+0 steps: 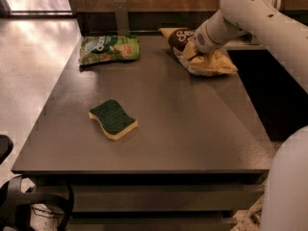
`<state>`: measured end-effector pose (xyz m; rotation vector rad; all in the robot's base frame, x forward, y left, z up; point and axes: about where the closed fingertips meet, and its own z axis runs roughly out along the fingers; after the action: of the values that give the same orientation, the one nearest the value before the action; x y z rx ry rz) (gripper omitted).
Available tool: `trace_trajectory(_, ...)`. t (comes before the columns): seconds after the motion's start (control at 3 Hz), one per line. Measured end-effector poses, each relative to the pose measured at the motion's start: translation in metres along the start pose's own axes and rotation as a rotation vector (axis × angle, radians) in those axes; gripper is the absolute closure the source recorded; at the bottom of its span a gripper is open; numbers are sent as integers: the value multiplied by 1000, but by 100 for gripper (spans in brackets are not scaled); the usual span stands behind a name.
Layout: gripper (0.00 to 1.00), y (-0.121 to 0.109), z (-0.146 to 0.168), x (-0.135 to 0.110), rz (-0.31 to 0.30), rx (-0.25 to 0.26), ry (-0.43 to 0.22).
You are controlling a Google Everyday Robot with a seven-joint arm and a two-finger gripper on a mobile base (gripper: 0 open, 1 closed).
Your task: Pick brown chip bag
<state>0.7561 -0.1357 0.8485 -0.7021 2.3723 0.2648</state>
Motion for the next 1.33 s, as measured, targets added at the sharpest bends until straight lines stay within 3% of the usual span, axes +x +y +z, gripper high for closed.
trace_trajectory(0.33,100,0,0,0,0,0,0)
trace_trajectory(1.33,100,-9,-73,-47,-88,9,-190)
